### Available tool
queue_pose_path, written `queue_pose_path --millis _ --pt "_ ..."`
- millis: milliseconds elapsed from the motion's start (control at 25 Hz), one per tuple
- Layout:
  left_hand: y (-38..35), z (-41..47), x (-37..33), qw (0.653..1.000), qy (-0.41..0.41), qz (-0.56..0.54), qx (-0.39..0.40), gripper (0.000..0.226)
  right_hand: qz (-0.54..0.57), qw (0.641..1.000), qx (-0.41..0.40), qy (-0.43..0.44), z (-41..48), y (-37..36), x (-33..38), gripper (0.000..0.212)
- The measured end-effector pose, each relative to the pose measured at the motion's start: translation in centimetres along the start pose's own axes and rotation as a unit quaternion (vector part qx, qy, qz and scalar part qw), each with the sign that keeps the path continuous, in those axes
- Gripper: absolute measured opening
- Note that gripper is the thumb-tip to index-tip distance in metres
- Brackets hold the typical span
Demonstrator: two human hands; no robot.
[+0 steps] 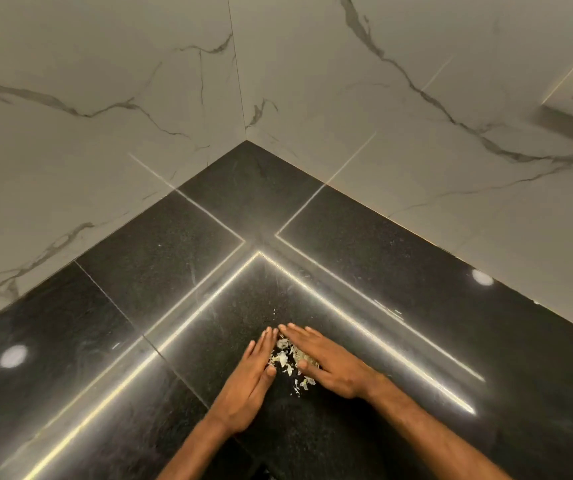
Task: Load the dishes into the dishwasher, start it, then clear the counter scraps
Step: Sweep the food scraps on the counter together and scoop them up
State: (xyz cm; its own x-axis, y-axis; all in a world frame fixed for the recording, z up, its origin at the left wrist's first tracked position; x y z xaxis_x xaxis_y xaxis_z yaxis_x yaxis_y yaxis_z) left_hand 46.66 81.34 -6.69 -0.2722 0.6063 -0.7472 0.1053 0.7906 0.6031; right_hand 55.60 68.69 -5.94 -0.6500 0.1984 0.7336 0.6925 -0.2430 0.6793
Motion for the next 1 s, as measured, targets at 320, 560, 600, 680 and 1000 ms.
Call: queue_pose_path --millis 320,560,600,680,1000 --pt "-1.3 1.0 -5.0 0.962 0.040 -0.268 -0.030 0.082 -0.149 0.979 -0.063 -0.127 -0.1 -1.4 1.2 0.075" --pt "4.5 1.5 -2.4 0.907 0.082 -0.385 -0.150 0.075 0.031 0.971 -0.176 -0.157 -2.3 -0.2 0.9 0.060" --pt "5.8 1.8 -2.0 0.901 0.092 -0.395 -0.155 0.079 0.013 0.975 -0.152 -0.159 -1.1 0.4 0.7 0.059" --pt "6.5 2.4 -1.6 0.896 0.115 -0.407 -0.131 0.082 -0.023 0.987 -0.067 -0.145 2.2 1.3 0.7 0.056" --pt "3.7 3.0 0.1 0.858 0.162 -0.478 -0.093 0.085 0.038 0.998 0.030 -0.042 -0.4 0.6 1.7 0.051"
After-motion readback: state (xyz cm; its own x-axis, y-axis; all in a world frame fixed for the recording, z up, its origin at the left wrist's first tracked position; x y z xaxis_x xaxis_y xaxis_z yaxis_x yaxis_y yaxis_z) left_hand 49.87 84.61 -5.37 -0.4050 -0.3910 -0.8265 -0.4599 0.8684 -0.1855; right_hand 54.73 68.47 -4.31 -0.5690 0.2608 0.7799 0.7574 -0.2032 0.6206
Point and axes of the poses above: each hand's wrist, its own z-axis towards the middle knuckle, its own y-axis out of the back of the hand, x = y × z, the point moved 8 cm from there along z, towards the middle knuckle, and after that the axes turned 11 degrees about y, right-handed, at the moved point
